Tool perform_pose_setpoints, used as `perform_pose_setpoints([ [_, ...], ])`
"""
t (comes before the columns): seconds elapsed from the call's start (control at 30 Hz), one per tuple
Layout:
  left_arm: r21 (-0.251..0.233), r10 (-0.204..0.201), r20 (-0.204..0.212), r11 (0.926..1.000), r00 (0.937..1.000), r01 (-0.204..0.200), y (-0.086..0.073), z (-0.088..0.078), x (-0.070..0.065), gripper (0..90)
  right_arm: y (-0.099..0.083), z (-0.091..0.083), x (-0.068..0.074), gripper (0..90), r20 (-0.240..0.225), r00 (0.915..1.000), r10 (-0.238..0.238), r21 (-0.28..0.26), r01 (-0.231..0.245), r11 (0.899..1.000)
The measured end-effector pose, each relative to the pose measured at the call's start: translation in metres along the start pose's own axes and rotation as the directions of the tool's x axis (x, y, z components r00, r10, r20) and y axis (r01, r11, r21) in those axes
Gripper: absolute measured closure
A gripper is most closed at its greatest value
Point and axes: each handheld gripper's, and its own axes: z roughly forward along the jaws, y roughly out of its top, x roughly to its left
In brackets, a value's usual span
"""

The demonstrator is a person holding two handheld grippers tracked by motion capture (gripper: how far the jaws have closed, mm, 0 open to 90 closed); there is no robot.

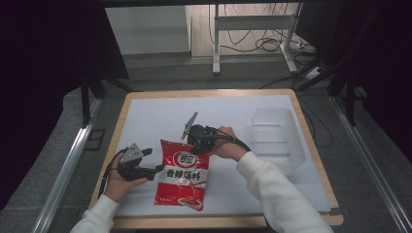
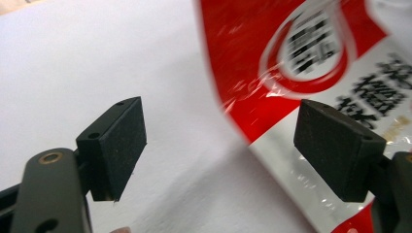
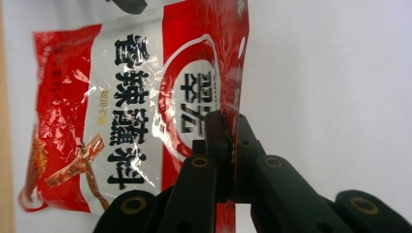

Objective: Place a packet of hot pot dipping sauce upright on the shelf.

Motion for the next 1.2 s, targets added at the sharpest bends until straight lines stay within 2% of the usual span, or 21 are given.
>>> perform_pose_setpoints([
  [0.07,-0.01,-0.049,0.017,0.9987,0.9986,0.049,-0.001,-0.003,0.005,18.9,0.0,-0.011,0.001,88.5,0.009,0.9999,0.005,-0.03,-0.004,1.0],
  [0.13,-0.027,-0.064,0.03,0.9975,0.9975,0.065,-0.002,-0.005,0.008,19.1,0.001,-0.024,0.006,88.6,0.025,0.9997,-0.008,-0.051,0.009,0.999],
  [0.27,-0.066,-0.05,0.045,0.9964,0.9977,0.053,0.0,-0.009,0.005,19.4,0.004,-0.048,0.015,88.6,0.043,0.9977,-0.053,-0.092,0.057,0.994],
  [0.43,-0.064,-0.042,0.039,0.997,0.9984,0.044,0.001,-0.011,0.003,19.5,0.005,-0.075,0.022,88.6,0.075,0.994,-0.08,-0.125,0.089,0.988],
  [0.57,-0.045,-0.039,0.039,0.9981,0.9985,0.041,0.0,-0.007,0.001,19.6,0.005,-0.093,0.027,88.7,0.123,0.9881,-0.093,-0.139,0.11,0.984],
  [0.6,-0.042,-0.038,0.04,0.9984,0.9985,0.039,0.0,-0.006,0.001,19.6,0.005,-0.1,0.027,88.8,0.167,0.9823,-0.086,-0.146,0.111,0.983],
  [0.77,-0.027,-0.028,0.051,0.9992,0.9983,0.029,-0.001,-0.003,-0.001,19.5,0.0,-0.115,0.019,88.8,0.22,0.9726,-0.076,-0.115,0.103,0.988],
  [1.0,-0.015,-0.026,0.048,0.9995,0.9985,0.027,-0.002,0.0,-0.001,19.4,-0.019,-0.136,-0.01,88.8,0.279,0.9604,-0.004,-0.094,0.031,0.995],
  [1.1,-0.016,-0.034,0.053,0.9992,0.998,0.035,-0.002,0.0,0.0,19.4,-0.023,-0.142,-0.017,88.9,0.288,0.9573,0.027,-0.089,-0.001,0.996],
  [1.2,-0.011,-0.033,0.053,0.9994,0.998,0.034,-0.002,0.0,0.0,19.4,-0.03,-0.151,-0.025,88.9,0.302,0.9527,0.036,-0.094,-0.008,0.996],
])
